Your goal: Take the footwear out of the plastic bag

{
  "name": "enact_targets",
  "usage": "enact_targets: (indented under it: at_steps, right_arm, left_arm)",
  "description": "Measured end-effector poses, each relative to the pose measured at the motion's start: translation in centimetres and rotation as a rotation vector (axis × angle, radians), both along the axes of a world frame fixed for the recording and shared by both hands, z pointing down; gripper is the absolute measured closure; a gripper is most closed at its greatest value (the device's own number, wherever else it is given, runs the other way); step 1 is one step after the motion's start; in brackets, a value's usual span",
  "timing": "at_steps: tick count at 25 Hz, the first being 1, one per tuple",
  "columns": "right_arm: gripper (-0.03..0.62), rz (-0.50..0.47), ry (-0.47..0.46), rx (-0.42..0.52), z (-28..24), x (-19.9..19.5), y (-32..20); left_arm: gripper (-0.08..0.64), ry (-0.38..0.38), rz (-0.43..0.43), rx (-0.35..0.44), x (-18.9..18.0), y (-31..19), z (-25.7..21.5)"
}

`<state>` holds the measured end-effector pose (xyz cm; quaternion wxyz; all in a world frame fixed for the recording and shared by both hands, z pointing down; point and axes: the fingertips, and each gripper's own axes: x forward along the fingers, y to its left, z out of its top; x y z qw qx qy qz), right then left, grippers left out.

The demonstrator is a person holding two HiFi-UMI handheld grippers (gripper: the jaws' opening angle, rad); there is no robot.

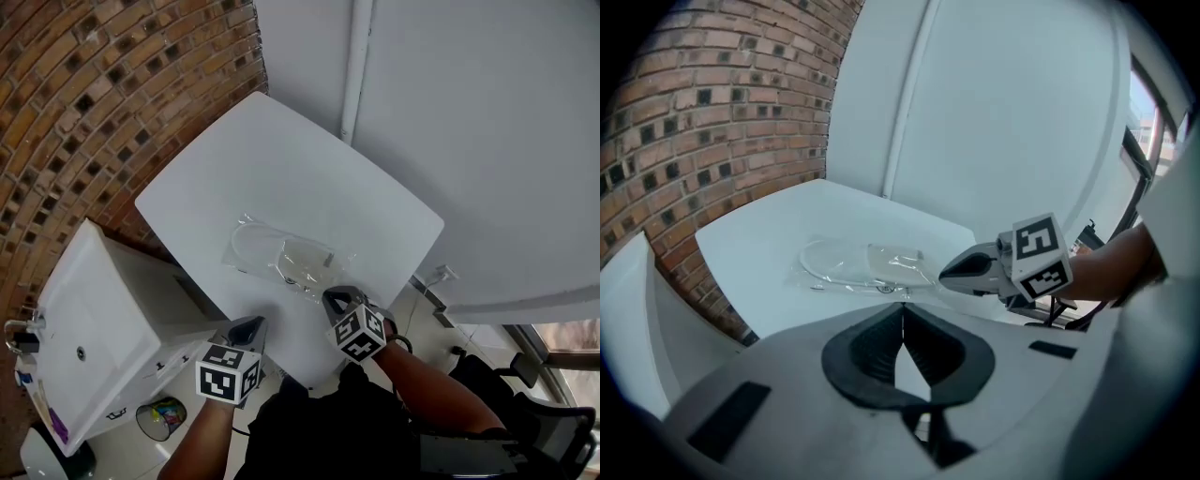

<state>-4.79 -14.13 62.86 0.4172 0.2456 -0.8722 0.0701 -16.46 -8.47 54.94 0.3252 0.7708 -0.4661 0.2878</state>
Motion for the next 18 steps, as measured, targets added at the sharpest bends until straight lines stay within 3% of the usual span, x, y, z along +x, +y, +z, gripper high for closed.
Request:
enact_targets:
  at_steps: [4,9,13,18]
  right_arm:
    - [0.591,-0.105,0.007,0.022,-0.4,0.7,3.6]
    - [0.591,-0.205,0.005,0.014,0.1,1.5,8.3]
    - [0.591,-0.239,-0.007,0.008,0.0,2.6,10.7]
    - [0.591,-0.198,-0.016,0.009,-0.1,4.8,11.1]
  left_arm:
    - [0.552,-0.053,0.076,0.006,1.3,-1.4,0.5]
    - [0.549,-0.173,0.223,0.011,3.9,-3.5,2.8]
    - [0.448,-0.299,0.38,0.042,6.6,-5.6,4.5]
    - [0.437,-0.458,0.599,0.02,9.5,-5.5,8.3]
